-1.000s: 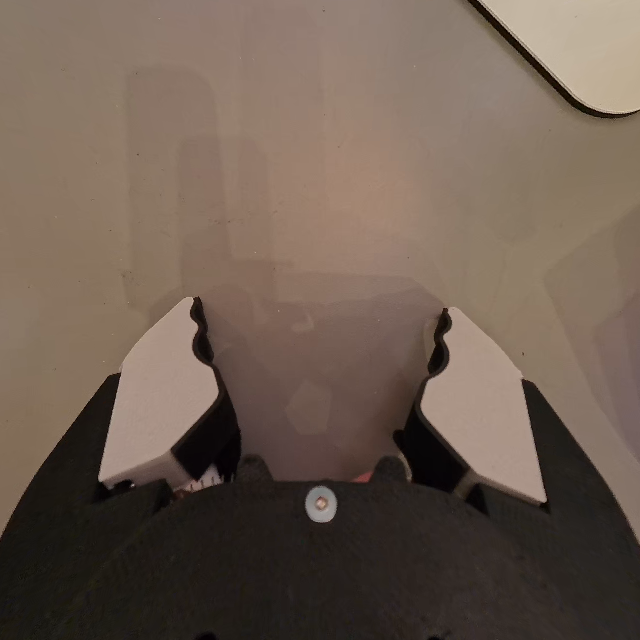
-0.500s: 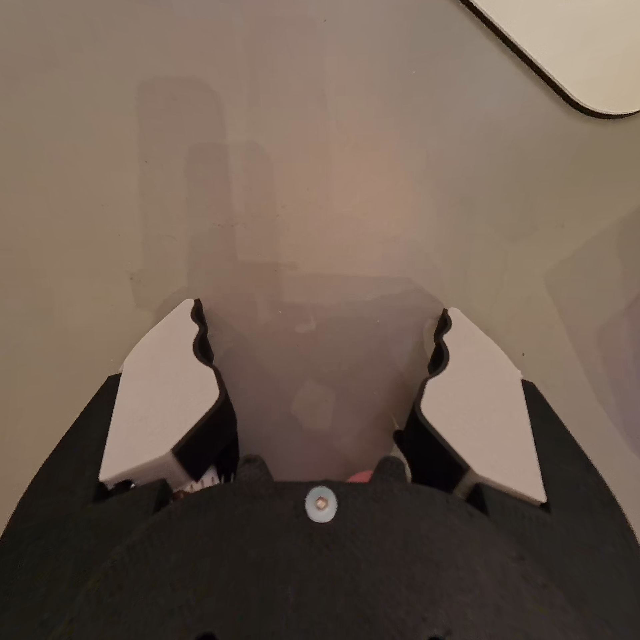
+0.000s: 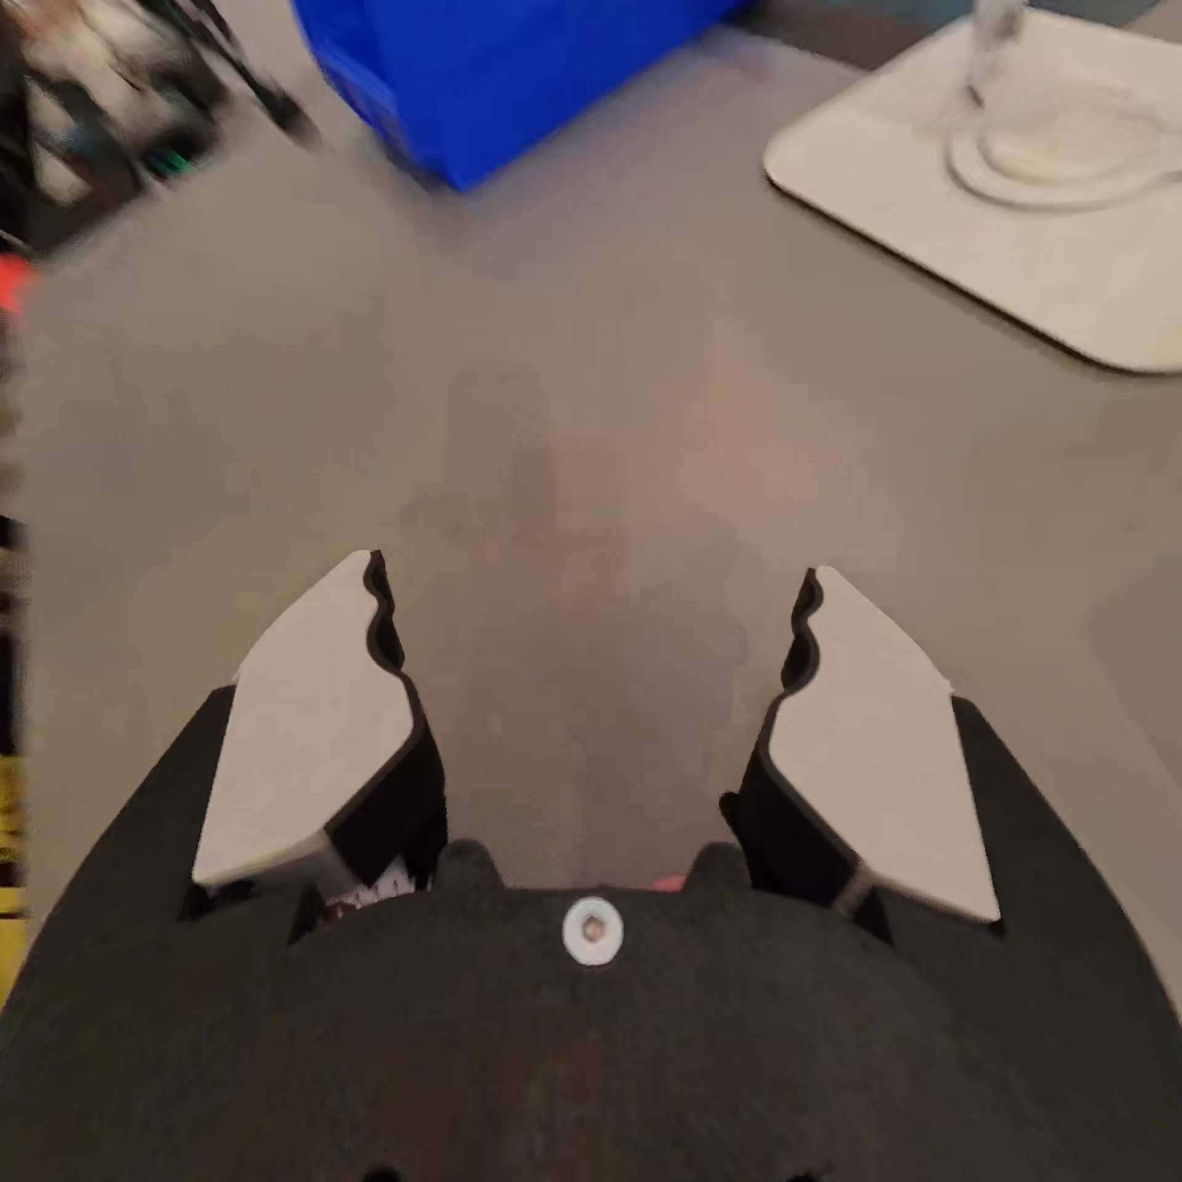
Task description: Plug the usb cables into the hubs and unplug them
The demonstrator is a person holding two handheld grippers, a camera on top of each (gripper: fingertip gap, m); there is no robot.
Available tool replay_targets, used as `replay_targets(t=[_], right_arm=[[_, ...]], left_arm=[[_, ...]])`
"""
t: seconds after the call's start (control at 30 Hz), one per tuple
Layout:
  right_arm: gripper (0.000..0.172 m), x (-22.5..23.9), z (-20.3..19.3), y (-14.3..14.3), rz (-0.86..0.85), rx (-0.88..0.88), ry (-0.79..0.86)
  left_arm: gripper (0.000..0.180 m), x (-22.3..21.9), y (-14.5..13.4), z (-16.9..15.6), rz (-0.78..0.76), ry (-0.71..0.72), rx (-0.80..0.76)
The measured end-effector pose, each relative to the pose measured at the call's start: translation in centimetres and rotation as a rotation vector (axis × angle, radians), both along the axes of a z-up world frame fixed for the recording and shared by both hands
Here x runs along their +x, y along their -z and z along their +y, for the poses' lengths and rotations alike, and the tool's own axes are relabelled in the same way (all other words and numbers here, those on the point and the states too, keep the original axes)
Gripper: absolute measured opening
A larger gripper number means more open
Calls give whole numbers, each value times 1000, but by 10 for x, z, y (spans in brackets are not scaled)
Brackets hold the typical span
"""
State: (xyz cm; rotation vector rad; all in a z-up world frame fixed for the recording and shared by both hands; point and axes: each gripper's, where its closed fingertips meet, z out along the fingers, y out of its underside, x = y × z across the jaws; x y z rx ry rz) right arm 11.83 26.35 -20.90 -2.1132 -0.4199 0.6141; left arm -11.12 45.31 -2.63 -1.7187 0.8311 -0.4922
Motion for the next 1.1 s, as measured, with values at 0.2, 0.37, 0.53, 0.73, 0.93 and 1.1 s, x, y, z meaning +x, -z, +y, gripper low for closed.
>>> replay_targets(t=[0.2, 0.37, 0.53, 0.73, 0.93, 1.1], right_arm=[[103, -64, 29, -89, 575, 75, -150], [80, -70, 47, -131, 890, 140, -229], [29, -48, 37, -133, 1035, 181, -260], [25, -34, 16, -143, 965, 320, -352], [25, -35, -2, -165, 960, 381, -587], [25, -46, -12, -171, 900, 373, -764]], left_arm=[[43, 79, 23, -91, -50, 203, 20], [43, 132, 45, -149, -40, 355, 2], [44, 154, 61, -168, -19, 426, -9], [53, 158, 49, -175, -102, 538, -61], [85, 180, 65, -200, 16, 799, -222], [40, 196, 72, -228, 73, 939, -311]])
